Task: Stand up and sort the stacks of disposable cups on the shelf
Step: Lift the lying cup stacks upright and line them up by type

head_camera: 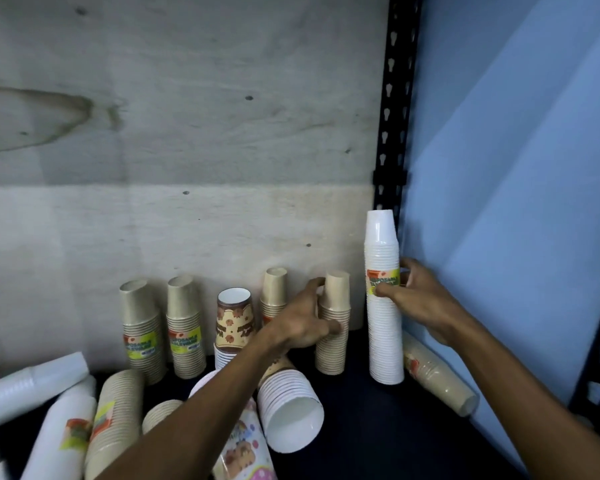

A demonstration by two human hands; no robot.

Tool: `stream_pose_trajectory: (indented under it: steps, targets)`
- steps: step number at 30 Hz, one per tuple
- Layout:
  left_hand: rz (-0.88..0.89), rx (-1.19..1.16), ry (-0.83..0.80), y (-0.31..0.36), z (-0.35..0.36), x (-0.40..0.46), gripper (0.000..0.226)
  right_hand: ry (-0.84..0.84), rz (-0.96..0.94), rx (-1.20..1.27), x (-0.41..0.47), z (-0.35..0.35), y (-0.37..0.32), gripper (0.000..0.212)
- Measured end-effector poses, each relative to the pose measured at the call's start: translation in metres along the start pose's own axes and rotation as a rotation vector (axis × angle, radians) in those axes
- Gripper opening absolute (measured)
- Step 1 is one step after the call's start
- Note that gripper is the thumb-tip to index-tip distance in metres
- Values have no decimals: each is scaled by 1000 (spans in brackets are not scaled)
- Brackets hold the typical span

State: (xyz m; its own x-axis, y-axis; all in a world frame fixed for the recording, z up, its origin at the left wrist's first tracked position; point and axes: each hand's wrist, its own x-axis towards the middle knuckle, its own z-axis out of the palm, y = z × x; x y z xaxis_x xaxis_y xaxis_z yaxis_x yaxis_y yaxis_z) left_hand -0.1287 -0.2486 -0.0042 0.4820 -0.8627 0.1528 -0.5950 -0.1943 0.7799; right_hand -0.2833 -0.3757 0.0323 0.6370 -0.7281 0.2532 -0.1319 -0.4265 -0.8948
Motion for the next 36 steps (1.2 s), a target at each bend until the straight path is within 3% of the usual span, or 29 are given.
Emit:
stream_pose_trajectory:
  steps: [5,9,16,18,23,30,34,36]
  targets:
    - [5,48,45,-10,4,5,74,44,5,9,2,3,13,48]
    - [19,10,76,-10,7,6,75,17,-6,-18,0,5,17,30]
    - [21,29,189,-13,10,5,76,-43,-3,-112,-13,10,32,35]
    - [35,48,203,-13,11,3,79,-42,-4,-137,-16,11,37,41]
    - [51,101,299,-16,17,3,76,-24,31,-250,-18,12,51,78]
    - [-36,108,194,-17,18,1,88,-17,76,-187,-28,13,53,63]
    - [-80,238,240,-19,25,-4,84,1,61,-239,-31,15,59,85]
    - [-96,245,238,-18,24,-3,77,7,55,-321,-33,17,62,82]
